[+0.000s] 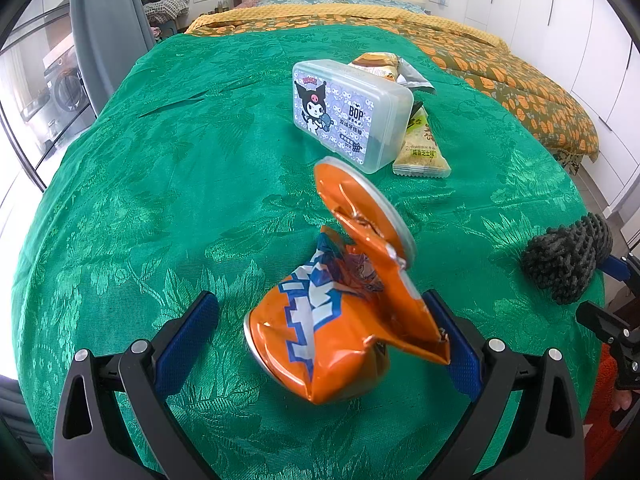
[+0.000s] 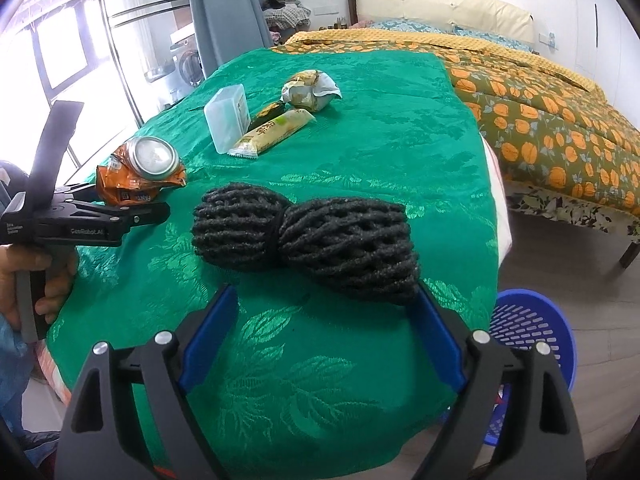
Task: Collect trash
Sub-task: 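Grasp the black mesh fruit nets with the right tool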
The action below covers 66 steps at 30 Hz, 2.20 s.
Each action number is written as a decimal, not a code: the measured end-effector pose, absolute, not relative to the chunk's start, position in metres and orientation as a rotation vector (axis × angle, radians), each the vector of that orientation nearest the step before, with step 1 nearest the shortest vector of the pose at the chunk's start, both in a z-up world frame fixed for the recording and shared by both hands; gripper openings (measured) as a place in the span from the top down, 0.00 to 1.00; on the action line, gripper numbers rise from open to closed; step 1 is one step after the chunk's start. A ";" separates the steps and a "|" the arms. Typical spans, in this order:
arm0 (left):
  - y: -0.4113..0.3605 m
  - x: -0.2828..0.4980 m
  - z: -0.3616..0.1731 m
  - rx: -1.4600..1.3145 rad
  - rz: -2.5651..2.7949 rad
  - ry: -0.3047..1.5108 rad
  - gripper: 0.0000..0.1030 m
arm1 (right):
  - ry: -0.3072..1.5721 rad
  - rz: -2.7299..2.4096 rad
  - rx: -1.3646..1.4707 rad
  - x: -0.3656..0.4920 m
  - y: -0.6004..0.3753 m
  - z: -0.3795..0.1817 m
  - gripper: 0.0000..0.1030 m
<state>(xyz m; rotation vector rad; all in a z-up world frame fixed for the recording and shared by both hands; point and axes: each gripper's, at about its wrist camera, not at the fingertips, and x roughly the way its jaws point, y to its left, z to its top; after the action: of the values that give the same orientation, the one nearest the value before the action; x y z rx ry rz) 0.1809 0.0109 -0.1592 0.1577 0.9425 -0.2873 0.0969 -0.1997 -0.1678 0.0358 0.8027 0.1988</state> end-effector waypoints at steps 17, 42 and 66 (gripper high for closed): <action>0.029 0.163 -0.144 0.026 -0.398 0.898 0.04 | 0.792 0.190 0.089 0.084 -0.213 -0.166 0.18; 0.087 0.158 -0.111 -0.135 -0.412 0.884 0.62 | 0.737 0.195 0.092 0.071 -0.218 -0.155 0.18; 0.052 0.134 -0.138 0.121 -0.519 0.875 0.07 | 0.742 0.193 0.080 0.066 -0.214 -0.160 0.18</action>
<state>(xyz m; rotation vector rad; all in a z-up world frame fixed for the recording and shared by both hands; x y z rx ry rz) 0.1338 0.0519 -0.1378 0.1214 0.8745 -0.5191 0.0662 -0.2139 -0.1597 0.0803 0.7420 0.1931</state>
